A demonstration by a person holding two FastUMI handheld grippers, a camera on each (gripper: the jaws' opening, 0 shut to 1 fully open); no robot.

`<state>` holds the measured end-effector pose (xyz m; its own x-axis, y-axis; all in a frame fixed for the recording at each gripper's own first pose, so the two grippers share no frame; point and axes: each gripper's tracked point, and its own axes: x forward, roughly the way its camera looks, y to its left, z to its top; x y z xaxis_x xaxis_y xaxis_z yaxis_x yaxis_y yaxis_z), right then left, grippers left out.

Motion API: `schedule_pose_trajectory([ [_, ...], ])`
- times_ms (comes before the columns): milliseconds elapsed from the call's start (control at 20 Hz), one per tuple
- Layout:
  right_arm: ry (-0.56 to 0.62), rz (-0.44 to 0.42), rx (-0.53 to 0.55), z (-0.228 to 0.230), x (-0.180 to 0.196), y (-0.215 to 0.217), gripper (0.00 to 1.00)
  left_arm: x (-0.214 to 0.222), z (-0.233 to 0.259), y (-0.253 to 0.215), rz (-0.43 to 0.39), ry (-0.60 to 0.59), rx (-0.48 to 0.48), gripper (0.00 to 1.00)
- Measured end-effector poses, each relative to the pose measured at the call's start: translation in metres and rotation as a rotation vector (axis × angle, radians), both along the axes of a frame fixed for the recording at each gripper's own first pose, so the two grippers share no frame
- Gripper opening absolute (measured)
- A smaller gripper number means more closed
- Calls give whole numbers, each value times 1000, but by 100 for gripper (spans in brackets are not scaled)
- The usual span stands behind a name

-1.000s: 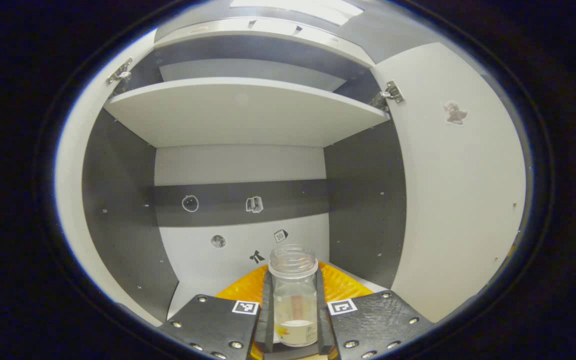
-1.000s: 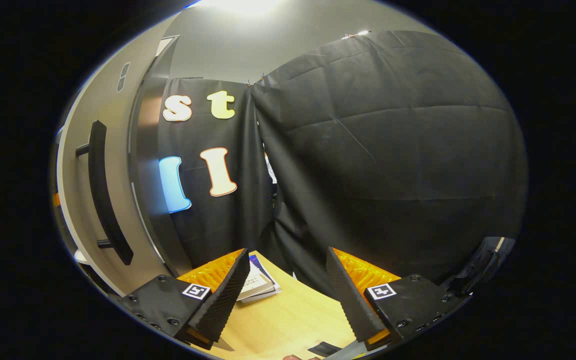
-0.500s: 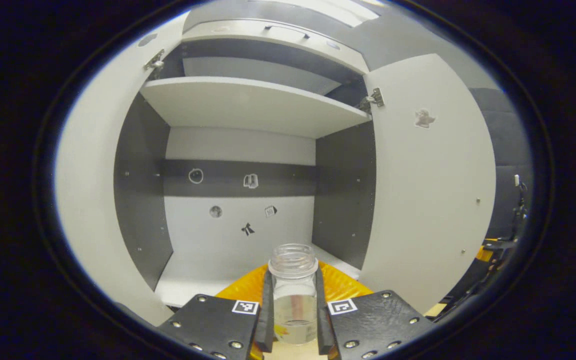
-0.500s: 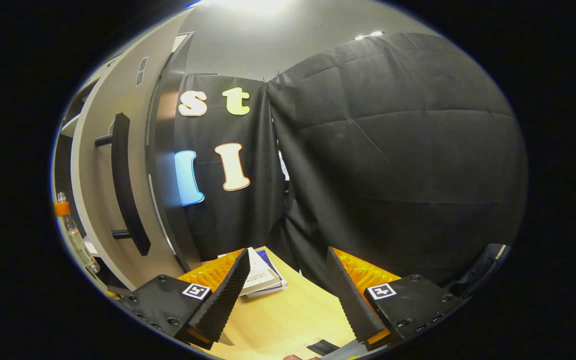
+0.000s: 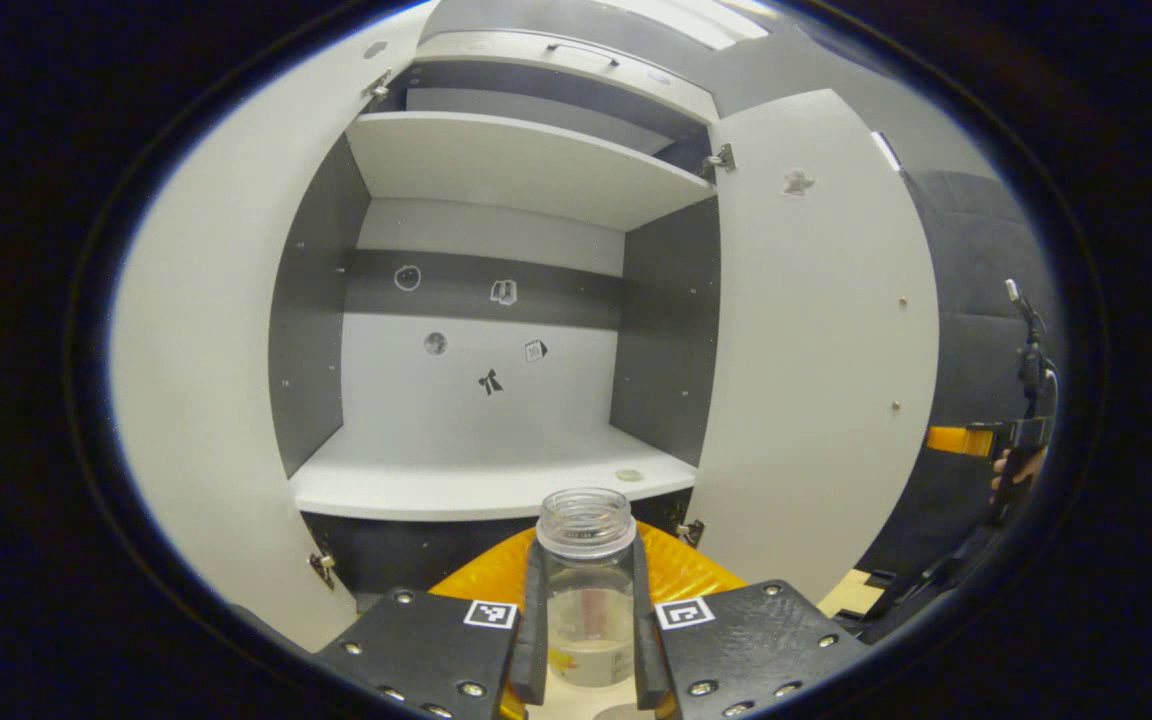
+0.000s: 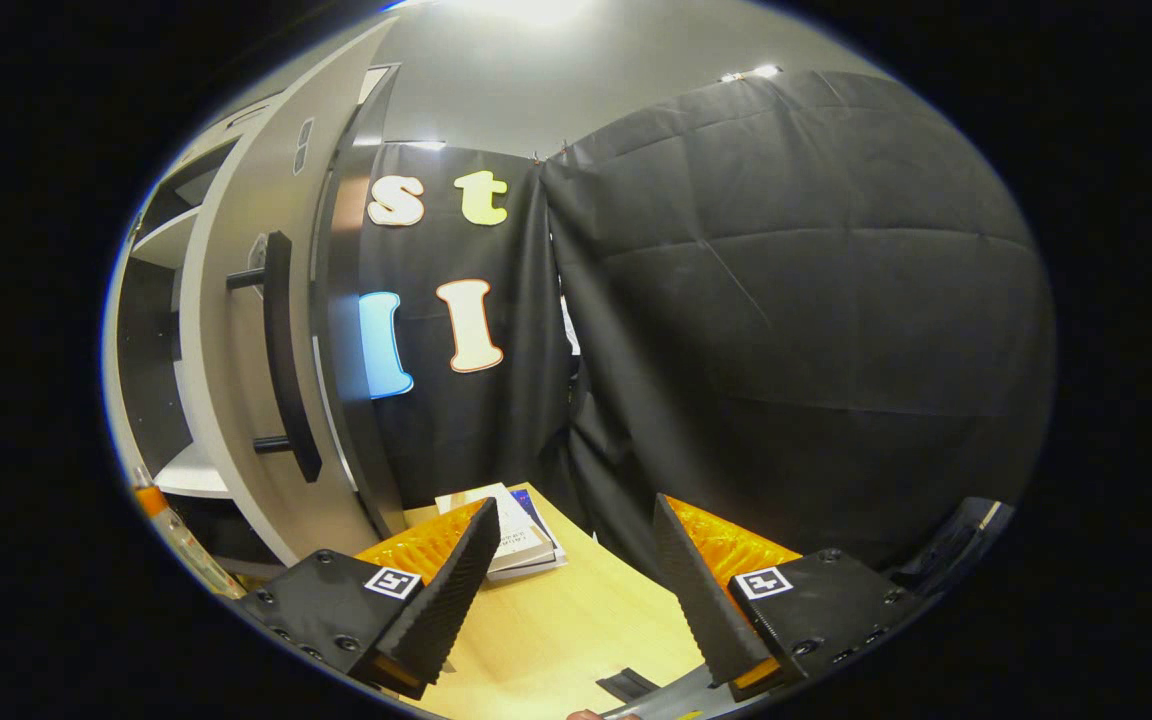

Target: Grasp the bottle in the cabinet with the left hand and place it on the coaster, then close the right door with the right hand and the left door with the left hand.

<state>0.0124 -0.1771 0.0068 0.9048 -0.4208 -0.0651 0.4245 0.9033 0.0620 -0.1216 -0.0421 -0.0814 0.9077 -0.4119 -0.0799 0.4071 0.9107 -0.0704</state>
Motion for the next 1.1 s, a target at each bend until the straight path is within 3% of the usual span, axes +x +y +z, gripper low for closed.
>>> schedule_pose_trajectory([
  [350, 7, 11, -21, -5, -19, 10, 96, -38, -77, -18, -21, 19, 9, 36],
  [400, 5, 17, -23, -7, -23, 12, 96, -41, -88, -21, -26, 22, 9, 39],
  [450, 3, 23, -25, -6, -25, 15, 97, -46, -99, -24, -35, 26, 11, 36],
  [900, 20, 40, -49, -14, -40, 28, 96, -58, -174, -36, -65, 78, 42, 37],
  [1000, 43, 36, -44, -19, -43, 26, 96, -57, -188, -37, -63, 83, 73, 31],
  [1050, 54, 29, -45, -20, -45, 24, 96, -58, -193, -39, -65, 85, 77, 43],
  [1100, 65, 23, -43, -23, -46, 22, 96, -58, -197, -41, -68, 87, 78, 43],
])
